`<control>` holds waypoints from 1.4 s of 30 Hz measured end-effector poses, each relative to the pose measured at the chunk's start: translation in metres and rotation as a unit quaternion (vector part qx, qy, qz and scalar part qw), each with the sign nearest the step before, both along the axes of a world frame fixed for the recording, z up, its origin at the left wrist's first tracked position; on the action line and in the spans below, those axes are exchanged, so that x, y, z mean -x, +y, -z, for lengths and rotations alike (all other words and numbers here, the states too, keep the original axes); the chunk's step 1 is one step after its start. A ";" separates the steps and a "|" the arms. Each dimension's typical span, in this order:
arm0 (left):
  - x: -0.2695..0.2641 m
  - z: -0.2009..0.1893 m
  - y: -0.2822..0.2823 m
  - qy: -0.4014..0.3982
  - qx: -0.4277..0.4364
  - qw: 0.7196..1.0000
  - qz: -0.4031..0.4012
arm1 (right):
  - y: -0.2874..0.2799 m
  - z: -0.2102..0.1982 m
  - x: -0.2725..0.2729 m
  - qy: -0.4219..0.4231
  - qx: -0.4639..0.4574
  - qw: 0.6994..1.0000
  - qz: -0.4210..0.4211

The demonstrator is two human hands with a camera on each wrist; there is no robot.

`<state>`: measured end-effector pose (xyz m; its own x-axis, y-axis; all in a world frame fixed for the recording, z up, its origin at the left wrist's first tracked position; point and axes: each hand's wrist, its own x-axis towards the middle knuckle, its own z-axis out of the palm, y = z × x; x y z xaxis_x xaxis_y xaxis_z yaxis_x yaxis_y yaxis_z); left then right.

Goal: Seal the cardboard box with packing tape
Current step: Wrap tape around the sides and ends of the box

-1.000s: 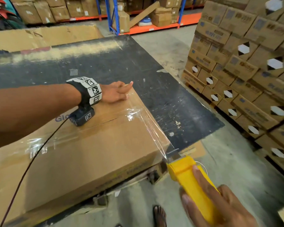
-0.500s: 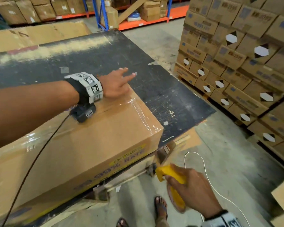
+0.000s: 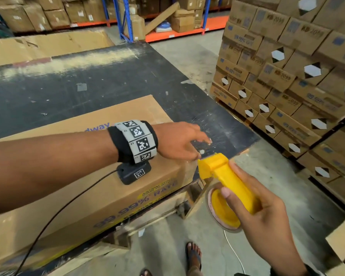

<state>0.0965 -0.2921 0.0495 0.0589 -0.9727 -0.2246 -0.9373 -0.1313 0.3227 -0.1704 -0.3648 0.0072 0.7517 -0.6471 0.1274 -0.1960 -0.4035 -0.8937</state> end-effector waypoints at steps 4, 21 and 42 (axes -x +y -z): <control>-0.009 -0.023 0.016 0.232 0.051 0.964 -0.117 | 0.013 -0.007 -0.018 -0.085 0.033 0.996 0.017; -0.031 -0.085 0.122 0.318 0.213 0.885 -0.267 | 0.083 -0.047 -0.085 -0.159 0.158 0.973 -0.061; -0.169 -0.073 0.358 0.106 0.216 0.836 -0.493 | 0.261 -0.049 -0.114 -0.112 0.148 0.973 -0.140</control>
